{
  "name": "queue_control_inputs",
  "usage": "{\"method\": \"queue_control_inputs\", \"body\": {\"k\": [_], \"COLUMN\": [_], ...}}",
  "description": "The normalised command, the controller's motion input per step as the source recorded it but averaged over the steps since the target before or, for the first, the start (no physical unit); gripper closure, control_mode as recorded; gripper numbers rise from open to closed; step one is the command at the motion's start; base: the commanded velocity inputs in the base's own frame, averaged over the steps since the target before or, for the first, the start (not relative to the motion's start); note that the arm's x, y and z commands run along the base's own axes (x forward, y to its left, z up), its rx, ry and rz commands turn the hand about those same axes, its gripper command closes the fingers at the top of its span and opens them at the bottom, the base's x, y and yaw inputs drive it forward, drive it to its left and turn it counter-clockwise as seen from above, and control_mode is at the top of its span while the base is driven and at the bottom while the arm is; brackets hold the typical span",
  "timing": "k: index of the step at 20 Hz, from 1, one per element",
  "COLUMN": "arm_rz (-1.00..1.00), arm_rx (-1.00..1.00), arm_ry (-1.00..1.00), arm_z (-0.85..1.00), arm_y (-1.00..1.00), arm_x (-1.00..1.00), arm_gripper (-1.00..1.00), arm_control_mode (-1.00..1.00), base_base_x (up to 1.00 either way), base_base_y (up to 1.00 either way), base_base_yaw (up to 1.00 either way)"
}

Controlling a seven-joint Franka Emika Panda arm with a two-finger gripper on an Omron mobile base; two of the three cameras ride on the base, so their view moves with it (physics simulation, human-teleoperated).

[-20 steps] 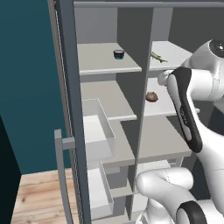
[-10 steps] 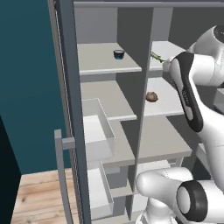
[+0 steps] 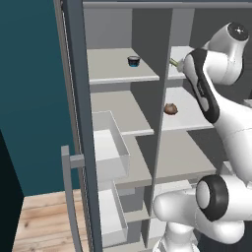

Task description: There's a fish in the fridge that needs to be moved to the freezer for freezing. Pick up the fish from the fridge, place it on any shelf in the freezer, and close the fridge and freezer doors when done.

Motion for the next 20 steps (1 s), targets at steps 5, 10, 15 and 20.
{"method": "queue_control_inputs", "body": {"k": [5,10,15,20], "arm_rz": [0.05,0.02,0.04,0.01], "arm_rx": [0.01,0.00,0.00,0.00], "arm_ry": [0.00,0.00,0.00,0.00], "arm_z": [0.00,0.00,0.00,-0.08], "arm_y": [-0.24,-0.19,-0.10,0.00], "arm_x": [0.51,0.50,0.47,0.17], "arm_gripper": [-1.00,-1.00,-1.00,-1.00], "arm_control_mode": [-1.00,-1.00,-1.00,-1.00], "base_base_x": [0.00,0.00,0.00,0.00], "base_base_y": [0.00,0.00,0.00,0.00], "base_base_yaw": [0.00,0.00,0.00,0.00]}}
